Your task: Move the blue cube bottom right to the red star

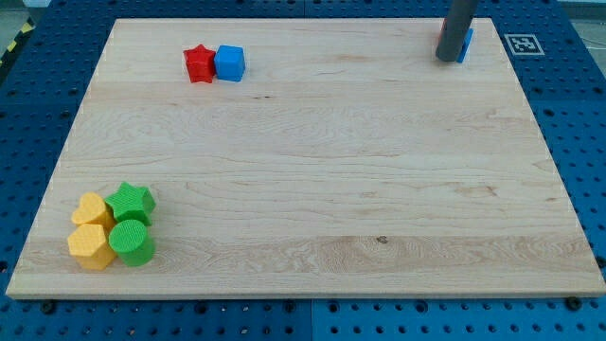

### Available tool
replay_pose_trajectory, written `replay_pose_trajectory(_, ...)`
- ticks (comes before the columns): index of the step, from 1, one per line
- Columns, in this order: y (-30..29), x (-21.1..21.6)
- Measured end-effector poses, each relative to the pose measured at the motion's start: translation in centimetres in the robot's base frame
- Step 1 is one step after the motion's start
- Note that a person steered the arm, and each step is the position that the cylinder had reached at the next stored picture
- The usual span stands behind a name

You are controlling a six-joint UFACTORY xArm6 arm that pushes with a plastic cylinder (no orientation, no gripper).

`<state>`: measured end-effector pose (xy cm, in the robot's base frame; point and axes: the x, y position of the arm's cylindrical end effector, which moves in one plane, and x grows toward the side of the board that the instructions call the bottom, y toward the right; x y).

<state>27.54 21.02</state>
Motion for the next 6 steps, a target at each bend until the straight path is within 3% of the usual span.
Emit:
replay_pose_trajectory(1,0.1,-0.1)
replay_pose_trajectory(2,-4.6,1.2)
replay_pose_trajectory(4,-21.3,-2.2)
replay_pose_trajectory(5,-26.7,-2.1)
replay_pose_trajectory(6,-26.7,-2.1)
